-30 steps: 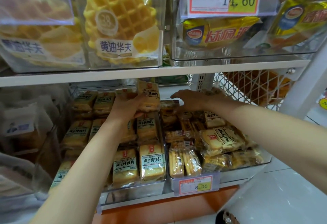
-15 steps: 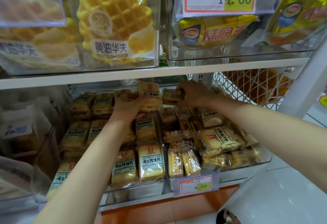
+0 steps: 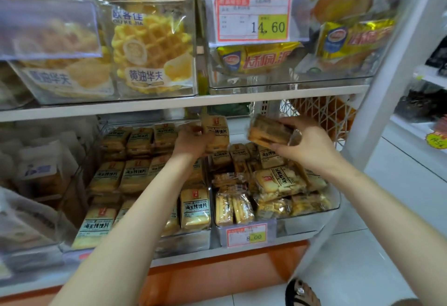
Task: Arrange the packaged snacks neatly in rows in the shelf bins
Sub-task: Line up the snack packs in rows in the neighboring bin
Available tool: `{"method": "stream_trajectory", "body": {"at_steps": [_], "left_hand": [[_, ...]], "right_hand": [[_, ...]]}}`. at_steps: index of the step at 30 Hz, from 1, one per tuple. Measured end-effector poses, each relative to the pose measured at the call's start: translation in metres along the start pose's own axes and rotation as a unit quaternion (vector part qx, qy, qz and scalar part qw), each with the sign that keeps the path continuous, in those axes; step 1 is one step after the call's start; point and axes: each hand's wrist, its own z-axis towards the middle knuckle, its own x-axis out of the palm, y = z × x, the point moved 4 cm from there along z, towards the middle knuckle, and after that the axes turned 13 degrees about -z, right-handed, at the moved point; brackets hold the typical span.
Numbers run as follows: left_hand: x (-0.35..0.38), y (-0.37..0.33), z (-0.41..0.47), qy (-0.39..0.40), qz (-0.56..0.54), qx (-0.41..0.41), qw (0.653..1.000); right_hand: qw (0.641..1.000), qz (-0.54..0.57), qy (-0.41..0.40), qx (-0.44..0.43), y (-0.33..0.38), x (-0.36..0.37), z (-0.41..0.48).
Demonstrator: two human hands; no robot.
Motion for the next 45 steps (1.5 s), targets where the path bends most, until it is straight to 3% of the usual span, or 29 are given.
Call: {"method": "stream_trajectory", "body": {"at_steps": [8,13,15,18,19,22,24,26,28,30,32,35,36,39,41,45], "left_hand": [[0.042,-0.002,0.021,0.003,0.177,0.076,0.981],[0.068,0.006,0.044,0.030,0.351,0.014,0.936],[0.073,0.010,0.048,0.055,0.438,0.016,0.897],[0.073,0.002,0.049,0.087,0.562,0.087,0.818],[0.072,-0.002,0.053,0.106,0.569,0.105,0.808],[0.069,-0.003,0.063,0.255,0.546,0.118,0.789],[0.065,0.004,0.063,0.353,0.566,0.070,0.742],[0.063,0.010,0.062,0.362,0.621,0.067,0.692],[0.065,0.012,0.063,0.329,0.660,0.130,0.663],[0.070,0.018,0.066,0.310,0.677,0.168,0.646],[0.074,0.022,0.071,0.305,0.688,0.156,0.640],[0.075,0.020,0.076,0.320,0.678,0.093,0.655],[0.075,0.017,0.075,0.327,0.642,0.086,0.688],[0.067,-0.010,0.056,0.279,0.440,0.136,0.843],[0.055,-0.029,0.028,0.248,0.304,0.170,0.904],[0.048,-0.030,-0.033,0.299,0.258,0.153,0.906]], "right_hand": [[1.000,-0.008,0.003,0.028,-0.027,0.006,-0.014],[0.999,0.007,-0.016,0.052,-0.040,0.000,-0.011],[0.999,0.006,-0.015,0.045,-0.040,0.001,-0.011],[0.999,0.002,-0.019,0.031,-0.039,0.001,-0.011],[0.999,0.000,-0.022,0.026,-0.039,0.000,-0.011],[0.999,0.001,-0.028,0.018,-0.039,-0.001,-0.011],[1.000,0.002,-0.025,0.017,-0.039,0.000,-0.011],[1.000,0.000,-0.022,0.018,-0.040,0.001,-0.012],[1.000,0.001,-0.020,0.021,-0.041,0.003,-0.012],[1.000,0.001,-0.019,0.023,-0.042,0.004,-0.011],[1.000,0.001,-0.017,0.022,-0.043,0.006,-0.011],[1.000,0.008,-0.013,0.022,-0.042,0.007,-0.012],[1.000,0.011,-0.013,0.020,-0.041,0.007,-0.012],[1.000,0.012,-0.012,0.009,-0.038,0.007,-0.010],[1.000,0.019,0.001,0.007,-0.035,0.008,-0.009],[0.994,0.099,0.030,0.036,-0.025,0.014,-0.005]]}}
